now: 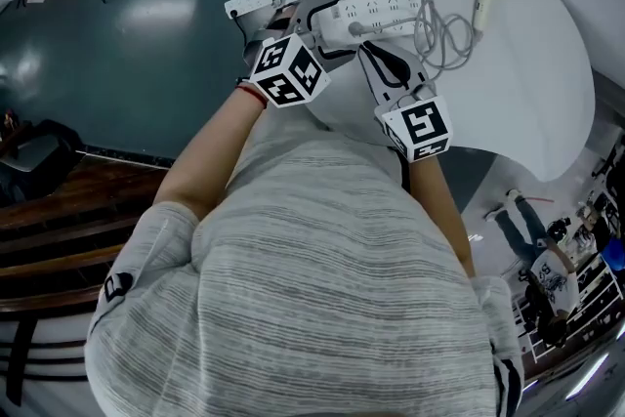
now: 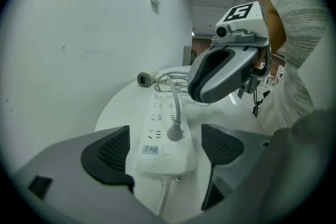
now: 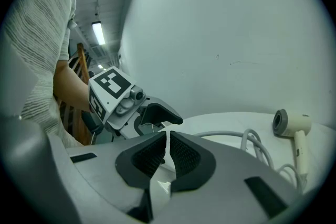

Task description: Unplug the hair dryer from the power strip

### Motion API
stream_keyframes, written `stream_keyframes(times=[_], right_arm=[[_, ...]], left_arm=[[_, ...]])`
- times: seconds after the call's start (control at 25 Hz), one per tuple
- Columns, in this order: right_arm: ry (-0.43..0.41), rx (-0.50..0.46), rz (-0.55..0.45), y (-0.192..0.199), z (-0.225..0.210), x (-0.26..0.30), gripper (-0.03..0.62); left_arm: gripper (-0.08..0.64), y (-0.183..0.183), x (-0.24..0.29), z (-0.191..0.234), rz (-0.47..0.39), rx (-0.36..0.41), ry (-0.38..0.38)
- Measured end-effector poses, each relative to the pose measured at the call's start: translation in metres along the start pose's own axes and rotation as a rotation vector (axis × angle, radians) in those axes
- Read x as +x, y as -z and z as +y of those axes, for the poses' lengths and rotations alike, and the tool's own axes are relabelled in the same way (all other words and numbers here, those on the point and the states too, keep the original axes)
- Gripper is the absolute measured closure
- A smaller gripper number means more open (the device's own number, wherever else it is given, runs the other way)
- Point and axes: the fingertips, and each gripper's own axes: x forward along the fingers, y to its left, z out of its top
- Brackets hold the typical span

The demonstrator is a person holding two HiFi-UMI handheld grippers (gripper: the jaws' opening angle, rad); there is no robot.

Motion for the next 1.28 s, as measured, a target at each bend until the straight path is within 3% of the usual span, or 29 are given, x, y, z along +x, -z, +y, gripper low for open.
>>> stream_keyframes(times=[0.56, 0.84, 1.12, 1.28], right_arm=[[0.012, -0.038, 0.081, 0.015, -0.002, 0.003, 0.563], [0.008, -0.048, 0.128, 0.022, -0.005, 0.01, 0.543], [0.012, -0.043, 0.165, 0.028, -0.01, 0.015, 0.523], [0.021, -0.043, 0.204, 0.035, -0.015, 0.022, 0.504]], left_arm=[[0.106, 0.021, 0.029, 0.002, 0.113, 0.062, 0.047], [0.103, 0.027, 0.04, -0.003, 0.141, 0.043, 0.093], [0.103, 0.025, 0.043, -0.003, 0.071, 0.04, 0.097], [0.103, 0.026, 0.045, -0.003, 0.079, 0.04, 0.094]])
